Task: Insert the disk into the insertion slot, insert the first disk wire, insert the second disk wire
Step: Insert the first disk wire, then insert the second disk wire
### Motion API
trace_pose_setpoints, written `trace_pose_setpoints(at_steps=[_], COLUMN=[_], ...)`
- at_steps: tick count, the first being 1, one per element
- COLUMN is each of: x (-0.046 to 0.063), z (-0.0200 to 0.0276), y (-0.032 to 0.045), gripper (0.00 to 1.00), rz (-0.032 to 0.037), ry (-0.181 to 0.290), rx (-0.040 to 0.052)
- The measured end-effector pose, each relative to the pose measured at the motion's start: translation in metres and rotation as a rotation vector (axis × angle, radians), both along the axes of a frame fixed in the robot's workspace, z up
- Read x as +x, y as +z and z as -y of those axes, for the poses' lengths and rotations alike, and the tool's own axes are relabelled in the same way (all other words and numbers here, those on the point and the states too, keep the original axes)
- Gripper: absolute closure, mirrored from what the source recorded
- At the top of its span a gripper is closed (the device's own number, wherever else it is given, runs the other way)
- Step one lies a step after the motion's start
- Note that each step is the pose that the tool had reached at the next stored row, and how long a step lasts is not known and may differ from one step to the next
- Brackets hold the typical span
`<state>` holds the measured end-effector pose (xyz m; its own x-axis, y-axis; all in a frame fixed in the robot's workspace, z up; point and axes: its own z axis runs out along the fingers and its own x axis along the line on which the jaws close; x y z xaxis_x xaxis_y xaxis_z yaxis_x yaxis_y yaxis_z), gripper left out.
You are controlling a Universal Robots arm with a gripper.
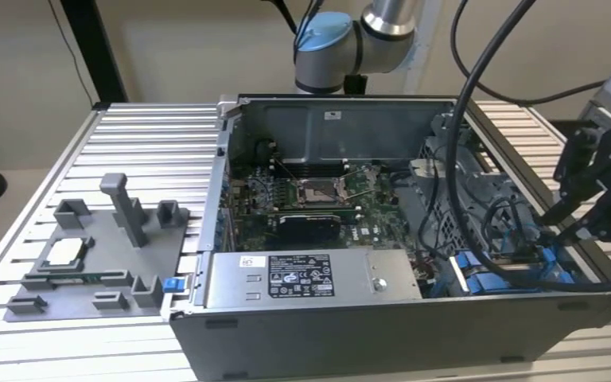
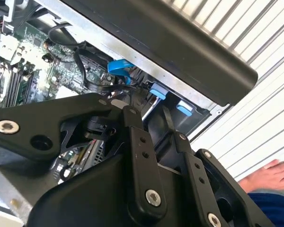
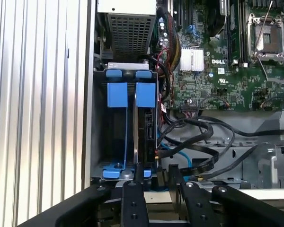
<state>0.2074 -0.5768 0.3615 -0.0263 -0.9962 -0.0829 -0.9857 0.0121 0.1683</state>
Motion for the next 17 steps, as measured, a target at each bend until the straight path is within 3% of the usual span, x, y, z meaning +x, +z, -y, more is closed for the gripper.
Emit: trace_pose_setpoints(at_steps=[4, 7, 9, 12, 14, 17], x=[0.0003, 0.0003, 0.0005, 0.0018, 0.0045, 0.006], z=[0.0, 0.0001, 0.0, 0.0, 0.0016, 0.0077], y=[-0.0032, -0.005, -0.0053, -0.0053, -0.0055, -0.006], gripper=[0.0, 0.0, 0.0, 0.0, 0.0, 0.0], rz=[-0.015, -0.0174, -0.0174, -0.0172, -0.0171, -0.0172], ry=[0.0, 0.0, 0.0, 0.001, 0.001, 0.0], rx=[0.0003, 0.0072, 0.0271, 0.0654, 0.0732, 0.0871])
